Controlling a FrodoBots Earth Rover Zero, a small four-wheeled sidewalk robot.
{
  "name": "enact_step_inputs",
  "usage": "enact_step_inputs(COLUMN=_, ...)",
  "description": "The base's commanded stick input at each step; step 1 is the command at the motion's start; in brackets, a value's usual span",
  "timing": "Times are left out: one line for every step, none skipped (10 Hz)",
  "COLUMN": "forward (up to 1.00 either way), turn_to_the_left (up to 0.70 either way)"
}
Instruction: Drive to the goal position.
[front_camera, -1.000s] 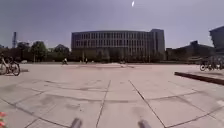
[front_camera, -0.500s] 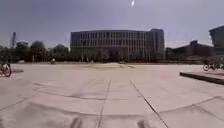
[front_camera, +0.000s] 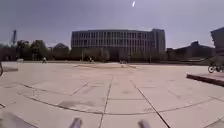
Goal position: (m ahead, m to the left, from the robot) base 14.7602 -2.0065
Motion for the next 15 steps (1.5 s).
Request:
enact_step_inputs(forward=1.0, turn_to_the_left=0.0)
enact_step_inputs(forward=1.0, turn_to_the_left=0.0)
enact_step_inputs(forward=1.0, turn_to_the_left=0.0)
enact_step_inputs(forward=1.0, turn_to_the_left=0.0)
enact_step_inputs(forward=1.0, turn_to_the_left=0.0)
enact_step_inputs(forward=1.0, turn_to_the_left=0.0)
enact_step_inputs(forward=1.0, turn_to_the_left=0.0)
enact_step_inputs(forward=1.0, turn_to_the_left=0.0)
enact_step_inputs(forward=1.0, turn_to_the_left=0.0)
enact_step_inputs(forward=1.0, turn_to_the_left=0.0)
enact_step_inputs(forward=1.0, turn_to_the_left=0.0)
enact_step_inputs(forward=1.0, turn_to_the_left=0.0)
enact_step_inputs(forward=1.0, turn_to_the_left=0.0)
enact_step_inputs(forward=1.0, turn_to_the_left=0.0)
enact_step_inputs(forward=1.0, turn_to_the_left=0.0)
